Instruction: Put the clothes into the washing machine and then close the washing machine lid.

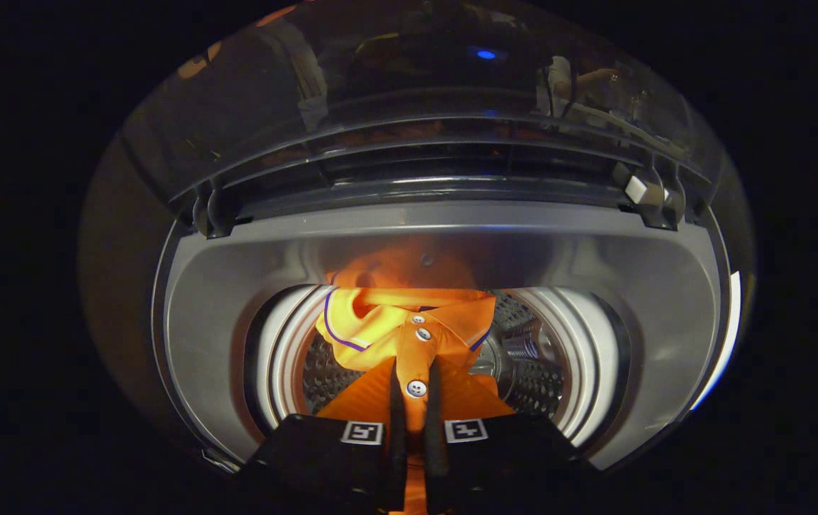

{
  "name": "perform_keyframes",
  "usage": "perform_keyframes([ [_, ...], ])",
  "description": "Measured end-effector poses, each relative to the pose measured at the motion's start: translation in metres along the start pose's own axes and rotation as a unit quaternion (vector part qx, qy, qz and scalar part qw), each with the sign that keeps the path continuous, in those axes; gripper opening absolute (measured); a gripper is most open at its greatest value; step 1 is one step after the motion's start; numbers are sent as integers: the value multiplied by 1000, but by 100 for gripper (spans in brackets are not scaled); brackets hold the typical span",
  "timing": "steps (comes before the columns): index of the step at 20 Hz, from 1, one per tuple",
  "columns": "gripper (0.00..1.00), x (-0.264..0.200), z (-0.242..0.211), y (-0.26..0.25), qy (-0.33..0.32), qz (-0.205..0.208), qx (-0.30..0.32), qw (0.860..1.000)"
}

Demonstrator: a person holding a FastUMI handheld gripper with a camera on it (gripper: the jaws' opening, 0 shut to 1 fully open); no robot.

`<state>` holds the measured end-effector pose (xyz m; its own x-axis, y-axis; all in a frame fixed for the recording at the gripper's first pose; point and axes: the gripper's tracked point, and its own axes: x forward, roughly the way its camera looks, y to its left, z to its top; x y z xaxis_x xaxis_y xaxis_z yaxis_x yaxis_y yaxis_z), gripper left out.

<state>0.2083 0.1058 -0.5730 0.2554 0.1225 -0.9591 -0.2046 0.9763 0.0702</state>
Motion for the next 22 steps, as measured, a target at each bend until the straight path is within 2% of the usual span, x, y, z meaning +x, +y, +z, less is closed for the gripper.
perform_keyframes([
  [2,45,1,-8,-6,12,-12,-6,1000],
  [7,99,1,-18,-1,22,-4,4,1000],
  [15,99,-10,-13,0,0,-1,-1,1000],
  [22,99,-70,14,8,-112,19,4,994],
])
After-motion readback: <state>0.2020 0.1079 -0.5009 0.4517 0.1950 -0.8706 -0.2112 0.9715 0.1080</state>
